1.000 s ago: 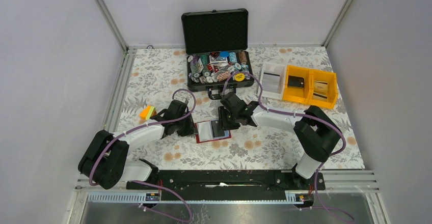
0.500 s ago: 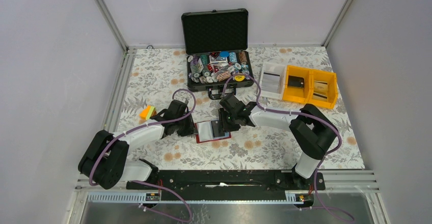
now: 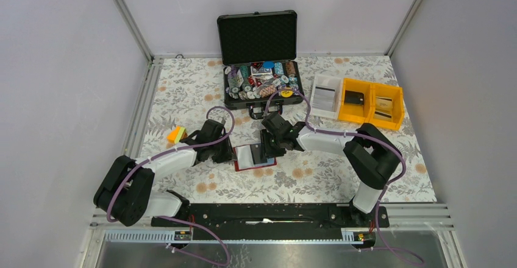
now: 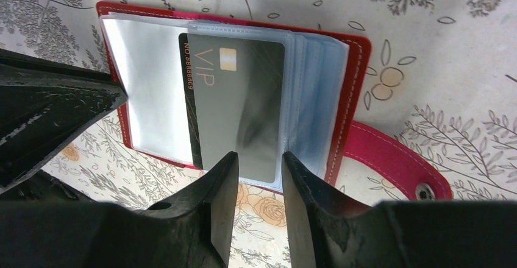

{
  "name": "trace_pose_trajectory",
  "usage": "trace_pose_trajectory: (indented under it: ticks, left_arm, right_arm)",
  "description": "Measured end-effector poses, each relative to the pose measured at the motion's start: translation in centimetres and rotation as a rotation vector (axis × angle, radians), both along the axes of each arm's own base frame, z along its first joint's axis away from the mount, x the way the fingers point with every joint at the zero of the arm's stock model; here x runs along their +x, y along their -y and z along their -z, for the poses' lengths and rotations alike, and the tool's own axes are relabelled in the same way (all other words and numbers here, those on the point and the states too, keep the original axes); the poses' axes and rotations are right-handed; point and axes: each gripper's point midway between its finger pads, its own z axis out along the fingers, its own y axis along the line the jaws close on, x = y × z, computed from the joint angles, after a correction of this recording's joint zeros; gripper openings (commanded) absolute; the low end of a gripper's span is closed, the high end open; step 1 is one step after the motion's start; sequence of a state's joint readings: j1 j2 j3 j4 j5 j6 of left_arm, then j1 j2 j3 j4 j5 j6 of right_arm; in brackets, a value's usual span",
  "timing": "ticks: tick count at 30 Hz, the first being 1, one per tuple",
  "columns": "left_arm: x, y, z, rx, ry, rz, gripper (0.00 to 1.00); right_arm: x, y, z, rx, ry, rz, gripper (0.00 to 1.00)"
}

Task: Put the credit cards into the card holder
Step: Insert the credit card into the card holder.

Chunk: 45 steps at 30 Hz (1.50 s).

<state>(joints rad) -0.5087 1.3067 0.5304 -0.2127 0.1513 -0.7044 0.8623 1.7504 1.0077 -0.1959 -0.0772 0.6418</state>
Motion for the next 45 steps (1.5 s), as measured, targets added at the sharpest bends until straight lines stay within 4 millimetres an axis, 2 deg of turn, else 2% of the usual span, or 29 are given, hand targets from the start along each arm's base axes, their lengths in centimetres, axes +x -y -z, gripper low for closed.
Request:
trace_pose_trajectory:
  ticks: [20,37,45]
  left_arm:
    - [0.3,0.2,0.0,-0.006,0.008,0.001,0.20]
    - [0.4,0.2,0.0,-0.006,0.014,0.006,0.19]
    - [0.4,0.2,0.0,-0.005,0.015,0.008,0.19]
  right_arm:
    - [-0.1,-2.5,-0.4,0.102,-0.031,-0.033,0.39]
    - [0.2,-3.2,-1.0,0.174,-0.021,0.017,0.40]
    - [0.4,-3.1,-2.1,0.202,0.007,0.038,0.33]
